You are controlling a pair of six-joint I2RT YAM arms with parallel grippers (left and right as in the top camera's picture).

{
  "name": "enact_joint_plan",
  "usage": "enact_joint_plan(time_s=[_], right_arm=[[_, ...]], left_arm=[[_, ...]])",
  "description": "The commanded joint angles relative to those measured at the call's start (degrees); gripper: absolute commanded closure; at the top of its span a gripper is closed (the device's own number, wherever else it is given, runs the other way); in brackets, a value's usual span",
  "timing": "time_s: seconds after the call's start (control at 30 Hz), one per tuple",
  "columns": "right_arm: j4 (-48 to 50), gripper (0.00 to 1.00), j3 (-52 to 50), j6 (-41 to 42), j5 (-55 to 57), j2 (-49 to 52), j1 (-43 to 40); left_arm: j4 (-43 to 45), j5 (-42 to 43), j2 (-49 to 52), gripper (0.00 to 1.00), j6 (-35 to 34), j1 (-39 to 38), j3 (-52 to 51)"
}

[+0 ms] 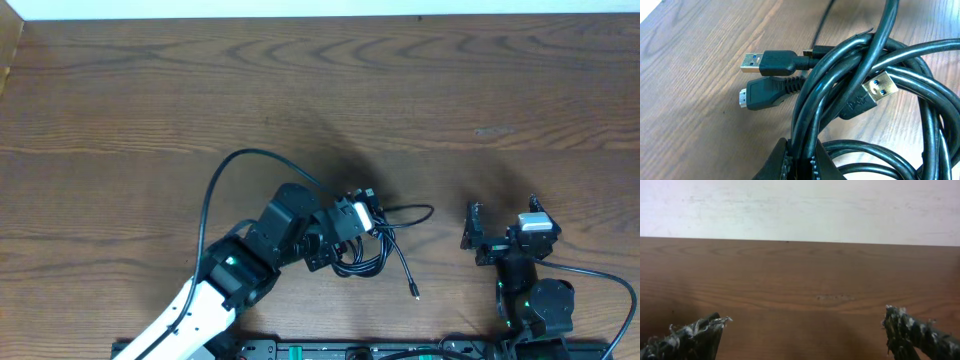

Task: Untangle cables
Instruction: 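Swing the right gripper toward the held coil and open it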

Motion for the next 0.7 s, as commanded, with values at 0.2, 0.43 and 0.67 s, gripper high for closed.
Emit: enact_joint_plan(time_s=[0.2, 0.43, 0.67], right_arm=[[-0.07, 0.01, -0.09, 23.69, -11.50, 0.24, 0.07], [0.39, 0.01, -0.09, 34.53, -14.95, 1.44, 0.07], [0.63, 0.01, 0.04, 32.37, -22.77, 1.51, 0.07]], left_arm=[[7.26, 2.82, 9.05, 0.93, 2.62, 5.20, 0.61], [9.53, 14.23, 12.20, 0.93, 1.46, 9.03, 0.61], [9.25, 32.46, 12.13, 0.93, 1.97, 15.39, 0.61]])
